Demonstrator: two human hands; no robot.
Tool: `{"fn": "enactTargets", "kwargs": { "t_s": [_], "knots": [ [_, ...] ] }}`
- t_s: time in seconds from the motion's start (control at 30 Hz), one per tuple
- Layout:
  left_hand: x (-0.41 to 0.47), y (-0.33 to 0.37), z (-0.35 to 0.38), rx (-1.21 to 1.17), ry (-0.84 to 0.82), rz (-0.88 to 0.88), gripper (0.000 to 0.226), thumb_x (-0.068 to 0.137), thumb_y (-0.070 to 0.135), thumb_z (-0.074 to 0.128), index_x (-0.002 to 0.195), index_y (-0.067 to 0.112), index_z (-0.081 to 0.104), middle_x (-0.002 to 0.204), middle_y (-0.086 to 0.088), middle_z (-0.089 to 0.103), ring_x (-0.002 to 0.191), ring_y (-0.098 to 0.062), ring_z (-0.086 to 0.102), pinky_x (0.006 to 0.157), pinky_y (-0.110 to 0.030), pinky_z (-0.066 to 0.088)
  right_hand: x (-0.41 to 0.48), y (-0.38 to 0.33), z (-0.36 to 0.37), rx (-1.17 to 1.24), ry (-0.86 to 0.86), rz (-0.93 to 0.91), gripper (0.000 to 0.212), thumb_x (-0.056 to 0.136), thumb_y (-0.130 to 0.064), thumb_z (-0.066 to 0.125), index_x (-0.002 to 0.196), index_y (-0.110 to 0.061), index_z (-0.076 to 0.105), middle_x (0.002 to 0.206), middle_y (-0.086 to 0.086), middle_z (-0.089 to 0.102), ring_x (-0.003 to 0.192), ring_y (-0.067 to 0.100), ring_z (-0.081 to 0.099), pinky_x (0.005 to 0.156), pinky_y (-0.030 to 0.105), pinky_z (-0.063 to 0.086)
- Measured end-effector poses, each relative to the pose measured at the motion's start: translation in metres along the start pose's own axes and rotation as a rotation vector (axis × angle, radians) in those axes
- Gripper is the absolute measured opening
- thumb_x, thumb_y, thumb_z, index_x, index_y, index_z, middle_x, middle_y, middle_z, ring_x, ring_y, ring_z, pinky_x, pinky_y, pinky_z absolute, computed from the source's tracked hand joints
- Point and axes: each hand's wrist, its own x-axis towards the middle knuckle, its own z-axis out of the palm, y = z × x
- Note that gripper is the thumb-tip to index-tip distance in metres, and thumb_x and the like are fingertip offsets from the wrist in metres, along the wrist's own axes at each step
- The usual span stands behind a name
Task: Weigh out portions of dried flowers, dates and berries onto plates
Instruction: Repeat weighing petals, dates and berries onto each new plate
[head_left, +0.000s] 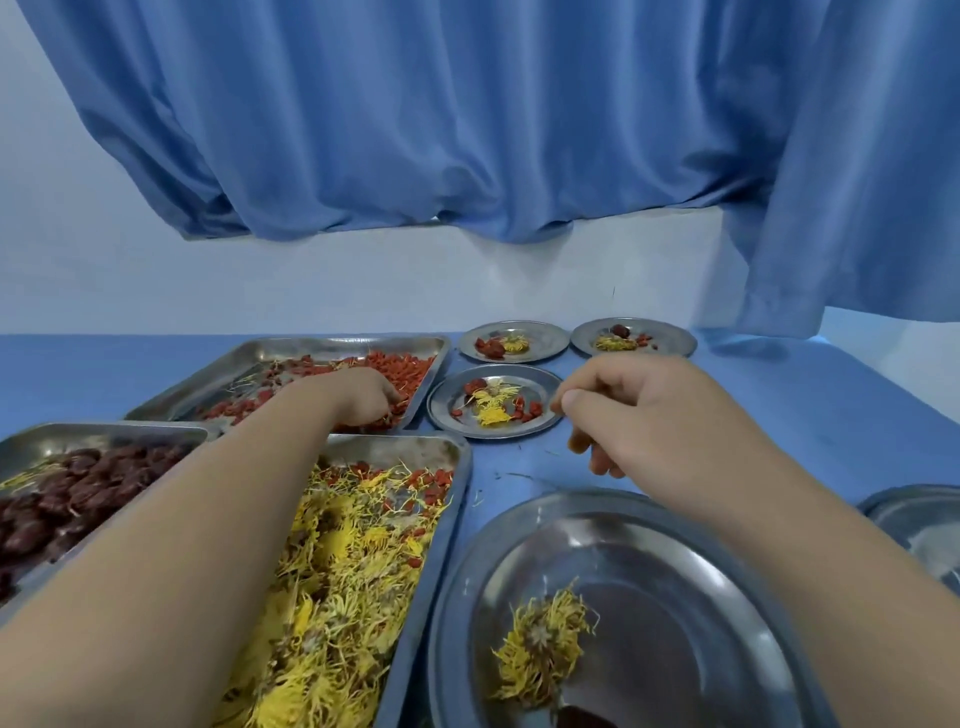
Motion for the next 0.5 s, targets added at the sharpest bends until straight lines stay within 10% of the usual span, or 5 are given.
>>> {"fn": "enactTargets", "kwargs": {
  "t_s": [0.17,0.33,0.5],
  "knots": [
    [0.01,0.007,-0.005,0.123,-0.11,-0.1,0.043,0.092,0.004,0.041,0.128,0.015,0.062,0.108,-0.011,0.066,0.07,-0.021,0.055,0.065,-0.032,0.051,0.0,0.006,-0.004,-0.057,0.01,-0.015,0.017,0.085,-0.024,0.054,0.075,-0.021,0.067,0.073,-0.004,0.067,0.064,0.017,0.061,0.062,0.036,0.054],
    [0.018,0.005,-0.01,-0.039,-0.202,-0.091,0.052,0.088,-0.007,0.051,0.134,0.017,0.056,0.108,-0.009,0.063,0.087,-0.023,0.062,0.075,-0.034,0.056,0.0,0.009,-0.006,-0.085,0.007,-0.017,0.018,0.087,-0.023,0.054,0.075,-0.021,0.067,0.074,-0.005,0.067,0.066,0.017,0.062,0.065,0.037,0.054],
    [0.022,-0.001,-0.006,-0.041,-0.15,-0.081,0.039,0.083,-0.011,0.049,0.1,0.02,0.066,0.068,-0.007,0.06,0.05,-0.017,0.045,0.047,-0.024,0.041,0.0,0.008,-0.005,-0.104,-0.006,-0.033,0.019,0.087,-0.023,0.053,0.072,-0.023,0.066,0.075,-0.007,0.066,0.067,0.014,0.061,0.061,0.03,0.051]
  ]
}}
